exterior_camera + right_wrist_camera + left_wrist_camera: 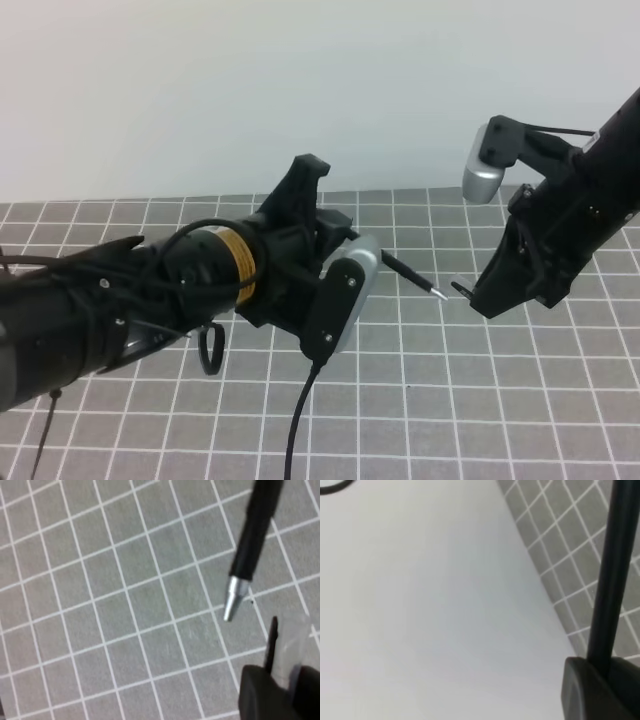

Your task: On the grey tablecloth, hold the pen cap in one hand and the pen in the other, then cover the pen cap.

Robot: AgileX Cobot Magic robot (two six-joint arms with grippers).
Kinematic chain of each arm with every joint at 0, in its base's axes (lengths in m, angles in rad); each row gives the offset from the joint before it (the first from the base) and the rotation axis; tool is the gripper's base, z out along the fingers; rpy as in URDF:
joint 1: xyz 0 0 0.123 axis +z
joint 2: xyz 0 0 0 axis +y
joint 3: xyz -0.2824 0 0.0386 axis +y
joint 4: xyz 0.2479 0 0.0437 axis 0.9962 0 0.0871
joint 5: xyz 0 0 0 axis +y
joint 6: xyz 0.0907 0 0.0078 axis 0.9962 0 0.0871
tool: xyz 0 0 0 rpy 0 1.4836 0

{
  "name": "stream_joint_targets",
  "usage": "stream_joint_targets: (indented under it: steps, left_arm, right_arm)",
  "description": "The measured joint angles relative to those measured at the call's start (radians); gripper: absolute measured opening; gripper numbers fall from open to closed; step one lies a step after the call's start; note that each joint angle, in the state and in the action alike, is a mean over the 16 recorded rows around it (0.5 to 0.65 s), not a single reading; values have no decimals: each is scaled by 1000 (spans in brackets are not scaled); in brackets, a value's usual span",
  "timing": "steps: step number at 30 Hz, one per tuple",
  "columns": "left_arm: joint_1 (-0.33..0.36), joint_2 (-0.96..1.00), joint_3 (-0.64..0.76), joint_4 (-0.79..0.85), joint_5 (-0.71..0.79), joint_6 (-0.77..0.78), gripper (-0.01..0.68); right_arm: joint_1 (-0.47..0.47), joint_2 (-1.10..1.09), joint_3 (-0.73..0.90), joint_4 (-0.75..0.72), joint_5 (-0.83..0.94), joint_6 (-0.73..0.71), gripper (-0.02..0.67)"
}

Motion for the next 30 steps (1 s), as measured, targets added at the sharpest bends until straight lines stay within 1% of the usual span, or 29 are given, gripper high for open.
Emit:
stream_joint_targets:
  steps: [9,18,30]
  left_arm:
    - [1,31,-46,-18,18,8,42]
    - [1,59,-103,-39,75,21,42]
    - [-4,65,-111,-15,101,38,42]
  right_arm:
    - [0,0,0,0,0,-1,-4]
    - [0,0,0,-11,0,-2,-4]
    - [0,0,0,-18,0,-14,-4]
